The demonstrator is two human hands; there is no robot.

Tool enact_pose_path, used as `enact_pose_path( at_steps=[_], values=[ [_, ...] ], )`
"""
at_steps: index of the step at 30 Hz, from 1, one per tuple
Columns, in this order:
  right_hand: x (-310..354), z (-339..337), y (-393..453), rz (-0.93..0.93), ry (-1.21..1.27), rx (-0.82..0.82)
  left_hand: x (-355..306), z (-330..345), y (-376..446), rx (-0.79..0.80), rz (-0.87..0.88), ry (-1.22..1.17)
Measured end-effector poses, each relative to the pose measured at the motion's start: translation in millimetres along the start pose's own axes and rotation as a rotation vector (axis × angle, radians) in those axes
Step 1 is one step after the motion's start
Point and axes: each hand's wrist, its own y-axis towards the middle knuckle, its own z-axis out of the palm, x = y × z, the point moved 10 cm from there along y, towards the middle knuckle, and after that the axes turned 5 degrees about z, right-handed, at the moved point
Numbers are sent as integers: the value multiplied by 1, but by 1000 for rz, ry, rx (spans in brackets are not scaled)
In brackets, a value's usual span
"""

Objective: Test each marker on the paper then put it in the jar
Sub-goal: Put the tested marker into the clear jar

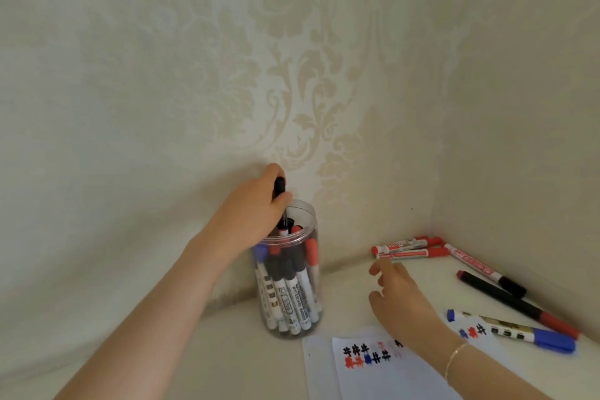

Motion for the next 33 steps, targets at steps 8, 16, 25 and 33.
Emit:
enact_pose_path(
  at_steps=[8, 16, 25, 33],
  values=[
    [-16, -20, 62, -54, -544, -171, 0, 30, 1, 367, 16, 243],
    [6, 9, 77, -225, -885, -133, -5, 25, 3, 238, 22, 217],
    [42, -4, 59, -342, -406, -69, -21, 7, 0, 80, 67, 439],
    [55, -107, 12, -292, 746, -470, -113, 7, -78, -439, 682, 209]
  ],
)
